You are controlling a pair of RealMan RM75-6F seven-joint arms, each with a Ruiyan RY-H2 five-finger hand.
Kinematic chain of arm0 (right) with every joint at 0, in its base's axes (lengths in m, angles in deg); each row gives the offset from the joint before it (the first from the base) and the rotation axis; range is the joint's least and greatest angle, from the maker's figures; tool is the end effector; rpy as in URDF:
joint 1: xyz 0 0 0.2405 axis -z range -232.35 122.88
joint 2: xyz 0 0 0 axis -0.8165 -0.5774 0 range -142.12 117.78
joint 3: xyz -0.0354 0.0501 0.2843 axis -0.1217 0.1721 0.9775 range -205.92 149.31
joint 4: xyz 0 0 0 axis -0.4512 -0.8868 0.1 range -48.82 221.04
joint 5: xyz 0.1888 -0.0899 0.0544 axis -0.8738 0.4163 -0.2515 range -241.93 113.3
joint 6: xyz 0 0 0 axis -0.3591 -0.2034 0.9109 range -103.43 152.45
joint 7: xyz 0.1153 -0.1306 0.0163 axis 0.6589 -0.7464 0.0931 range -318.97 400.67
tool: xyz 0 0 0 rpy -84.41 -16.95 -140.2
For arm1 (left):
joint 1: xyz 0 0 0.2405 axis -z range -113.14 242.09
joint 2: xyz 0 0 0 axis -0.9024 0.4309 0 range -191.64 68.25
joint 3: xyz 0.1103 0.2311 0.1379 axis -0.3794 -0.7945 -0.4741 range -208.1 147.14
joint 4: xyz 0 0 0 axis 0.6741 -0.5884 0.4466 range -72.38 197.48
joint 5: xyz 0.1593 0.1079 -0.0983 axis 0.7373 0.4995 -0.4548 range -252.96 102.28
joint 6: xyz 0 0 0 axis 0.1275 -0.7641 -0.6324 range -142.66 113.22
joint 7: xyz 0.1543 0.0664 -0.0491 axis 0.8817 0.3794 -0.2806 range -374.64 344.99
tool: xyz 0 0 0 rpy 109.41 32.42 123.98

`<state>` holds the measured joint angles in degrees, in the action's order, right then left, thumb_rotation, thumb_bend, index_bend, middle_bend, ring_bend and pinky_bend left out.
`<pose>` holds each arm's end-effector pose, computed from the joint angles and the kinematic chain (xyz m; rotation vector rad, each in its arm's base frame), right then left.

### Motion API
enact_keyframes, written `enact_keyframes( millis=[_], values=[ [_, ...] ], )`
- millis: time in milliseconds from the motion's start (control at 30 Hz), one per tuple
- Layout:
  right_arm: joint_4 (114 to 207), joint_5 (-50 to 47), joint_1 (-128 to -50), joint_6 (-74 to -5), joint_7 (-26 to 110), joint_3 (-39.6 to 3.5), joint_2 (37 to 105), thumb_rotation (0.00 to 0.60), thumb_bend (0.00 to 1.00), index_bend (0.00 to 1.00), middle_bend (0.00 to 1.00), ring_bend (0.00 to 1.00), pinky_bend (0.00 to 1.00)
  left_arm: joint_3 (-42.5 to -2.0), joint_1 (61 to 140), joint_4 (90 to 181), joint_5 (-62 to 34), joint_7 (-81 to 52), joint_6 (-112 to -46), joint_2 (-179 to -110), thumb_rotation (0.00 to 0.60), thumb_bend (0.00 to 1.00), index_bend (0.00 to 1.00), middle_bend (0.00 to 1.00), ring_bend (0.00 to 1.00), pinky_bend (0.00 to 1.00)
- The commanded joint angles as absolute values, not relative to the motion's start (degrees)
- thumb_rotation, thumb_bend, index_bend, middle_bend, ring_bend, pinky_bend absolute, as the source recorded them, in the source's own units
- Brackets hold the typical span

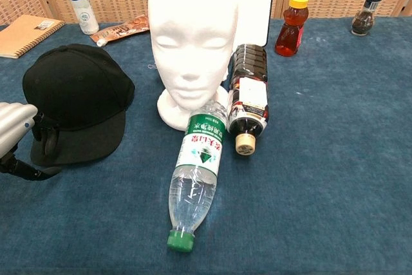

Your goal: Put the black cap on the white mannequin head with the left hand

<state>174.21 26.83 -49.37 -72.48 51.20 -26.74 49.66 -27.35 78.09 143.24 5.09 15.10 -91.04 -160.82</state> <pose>-0.3639 -0.1455 0.2117 1.2523 -0.8790 0.9884 -0.2663 0.2508 -0.0536 -1.6078 -0.8693 -0.8044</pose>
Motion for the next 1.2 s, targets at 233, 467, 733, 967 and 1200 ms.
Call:
enact_keyframes(
  millis=[233, 467, 733, 967, 1200],
  values=[
    [173.7, 26.3, -49.1, -72.5, 51.7, -26.6, 49.7, 0.600, 0.20, 0.32, 0.37, 0.33, 0.32, -27.2, 78.5, 141.6, 4.4, 15.5, -91.0, -162.3, 0.600, 0.18, 0.63, 0.59, 0.41, 0.62],
    [173.2, 26.0, -48.8, -72.4, 52.2, -26.5, 49.7, 0.600, 0.20, 0.32, 0.37, 0.33, 0.32, -27.0, 78.8, 140.6, 4.2, 15.7, -91.2, -163.3, 0.600, 0.18, 0.63, 0.59, 0.41, 0.62],
    [172.9, 25.6, -48.5, -72.6, 52.5, -26.4, 49.6, 0.600, 0.20, 0.32, 0.37, 0.33, 0.32, -26.7, 79.4, 139.9, 3.6, 16.0, -90.7, -163.8, 0.600, 0.22, 0.63, 0.59, 0.41, 0.62],
    [172.8, 25.5, -48.2, -72.9, 53.0, -26.2, 49.7, 0.600, 0.20, 0.32, 0.37, 0.32, 0.32, -26.5, 79.8, 139.0, 3.1, 16.0, -90.5, -164.5, 0.600, 0.22, 0.63, 0.59, 0.41, 0.62],
    [172.6, 25.4, -47.9, -73.2, 53.1, -26.1, 49.6, 0.600, 0.20, 0.32, 0.37, 0.33, 0.32, -26.1, 80.3, 137.8, 2.6, 15.8, -90.1, -165.2, 0.600, 0.23, 0.63, 0.59, 0.41, 0.62]
  ],
)
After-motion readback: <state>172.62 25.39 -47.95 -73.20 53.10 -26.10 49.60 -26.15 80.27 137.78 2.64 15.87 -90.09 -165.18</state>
